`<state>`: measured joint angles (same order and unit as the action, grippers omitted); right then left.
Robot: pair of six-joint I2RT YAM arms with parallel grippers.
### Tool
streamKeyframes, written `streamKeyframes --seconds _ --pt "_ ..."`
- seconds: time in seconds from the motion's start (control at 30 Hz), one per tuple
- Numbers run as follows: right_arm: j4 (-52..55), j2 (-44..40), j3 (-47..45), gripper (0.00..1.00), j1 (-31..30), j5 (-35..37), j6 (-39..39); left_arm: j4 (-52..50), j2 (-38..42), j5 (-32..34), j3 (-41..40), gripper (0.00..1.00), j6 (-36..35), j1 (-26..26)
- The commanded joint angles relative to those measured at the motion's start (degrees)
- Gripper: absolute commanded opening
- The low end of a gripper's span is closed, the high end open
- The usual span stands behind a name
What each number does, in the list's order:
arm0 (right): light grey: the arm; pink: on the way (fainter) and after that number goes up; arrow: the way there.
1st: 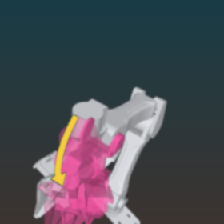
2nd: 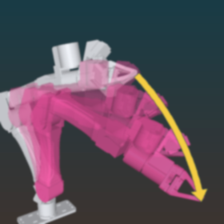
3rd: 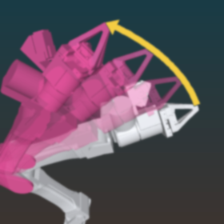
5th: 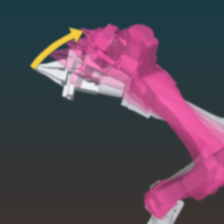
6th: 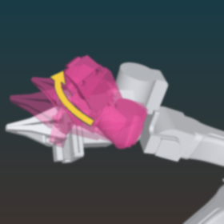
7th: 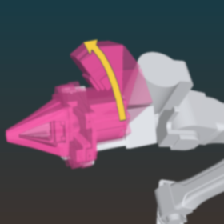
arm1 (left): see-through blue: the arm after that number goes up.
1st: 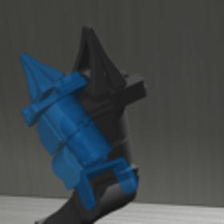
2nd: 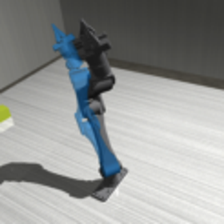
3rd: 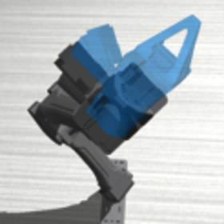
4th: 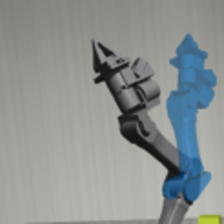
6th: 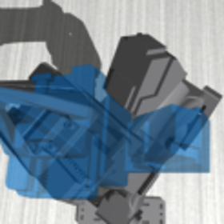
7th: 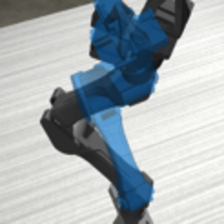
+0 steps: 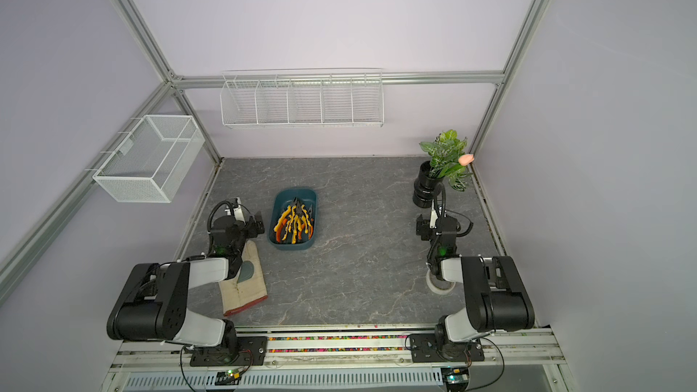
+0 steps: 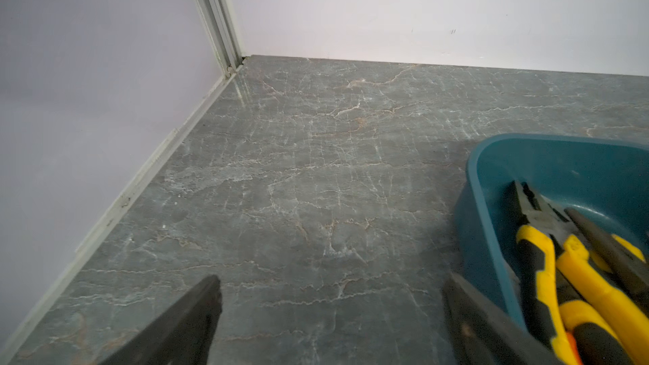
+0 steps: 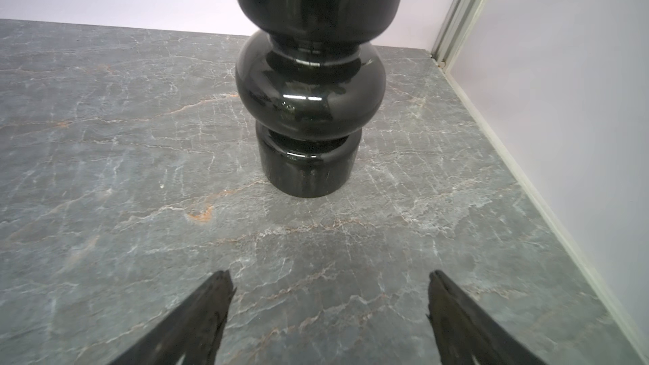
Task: Take the pliers out of the storage box
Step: Pick up the pliers from the storage box.
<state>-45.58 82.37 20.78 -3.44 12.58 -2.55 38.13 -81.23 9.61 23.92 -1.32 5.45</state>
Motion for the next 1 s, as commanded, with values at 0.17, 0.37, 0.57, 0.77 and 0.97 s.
streamKeyframes --seconds 0.17,0.37,0.57,0.77,0.97 --pt "30.46 -16.77 7.72 0.89 -12.53 16.89 5.06 -23.31 10.35 7.29 12.29 0.99 7.65 7.99" --pt "54.33 -21.36 20.86 0.89 -23.73 26.76 12.00 -47.12 6.96 4.27 26.95 0.99 20.26 8.02" --pt "82.60 -4.44 47.94 0.89 -32.10 30.42 13.84 -68.97 -5.23 1.23 42.65 0.99 24.16 7.99" --pt "89.45 12.43 65.69 0.89 -32.76 10.59 17.52 -75.41 -8.62 -5.66 48.69 0.99 26.23 7.93" --pt "95.15 26.40 84.33 0.94 -33.77 -4.28 20.52 -78.40 -6.22 -1.99 48.37 1.00 26.35 7.91"
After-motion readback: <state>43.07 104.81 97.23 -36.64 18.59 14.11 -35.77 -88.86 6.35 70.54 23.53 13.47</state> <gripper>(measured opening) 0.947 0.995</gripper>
